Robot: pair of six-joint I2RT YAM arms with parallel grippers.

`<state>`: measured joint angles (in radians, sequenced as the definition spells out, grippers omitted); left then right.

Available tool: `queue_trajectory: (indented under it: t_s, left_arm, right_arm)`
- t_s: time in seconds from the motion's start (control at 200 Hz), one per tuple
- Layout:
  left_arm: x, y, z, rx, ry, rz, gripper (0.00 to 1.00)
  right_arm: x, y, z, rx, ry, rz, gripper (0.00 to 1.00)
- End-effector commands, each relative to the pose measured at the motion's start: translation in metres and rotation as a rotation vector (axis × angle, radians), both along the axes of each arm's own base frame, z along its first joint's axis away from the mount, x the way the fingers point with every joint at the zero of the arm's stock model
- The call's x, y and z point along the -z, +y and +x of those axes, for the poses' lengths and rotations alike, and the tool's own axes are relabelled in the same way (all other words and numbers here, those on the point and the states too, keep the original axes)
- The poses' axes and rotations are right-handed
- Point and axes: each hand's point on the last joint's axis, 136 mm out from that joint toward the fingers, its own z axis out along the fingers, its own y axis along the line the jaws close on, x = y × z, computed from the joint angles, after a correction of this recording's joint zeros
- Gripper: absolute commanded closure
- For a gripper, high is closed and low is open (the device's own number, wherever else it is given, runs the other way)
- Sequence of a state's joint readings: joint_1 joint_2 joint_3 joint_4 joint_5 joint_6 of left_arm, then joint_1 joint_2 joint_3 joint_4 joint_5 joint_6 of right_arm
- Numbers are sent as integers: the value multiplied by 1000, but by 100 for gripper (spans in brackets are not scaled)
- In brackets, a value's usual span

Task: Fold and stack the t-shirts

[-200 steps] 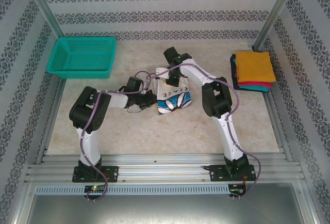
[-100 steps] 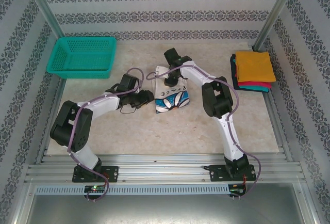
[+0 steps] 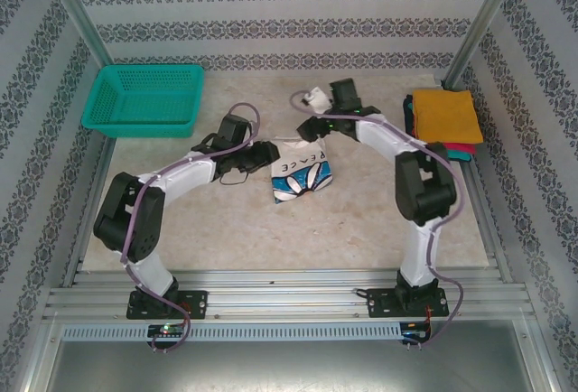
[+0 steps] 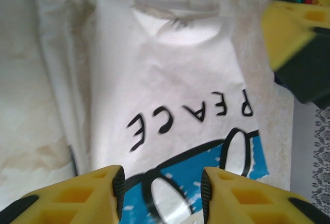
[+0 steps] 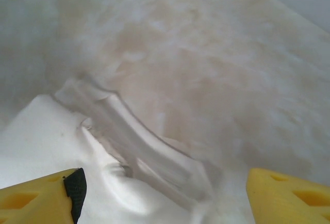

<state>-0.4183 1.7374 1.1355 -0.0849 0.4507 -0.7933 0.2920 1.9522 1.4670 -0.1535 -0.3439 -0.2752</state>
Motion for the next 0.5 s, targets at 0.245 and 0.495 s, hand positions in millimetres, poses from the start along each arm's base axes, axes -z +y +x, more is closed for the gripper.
queue_trajectory:
  t_s: [0.245, 0.495]
  left_arm:
    - [28, -49, 52, 69, 12, 5, 80]
    - [80, -33, 53, 13, 114, 77, 88]
  right_arm:
    - [-25, -22, -80, 280, 208, 382, 32]
    - [11, 23, -152, 182, 383, 404, 50]
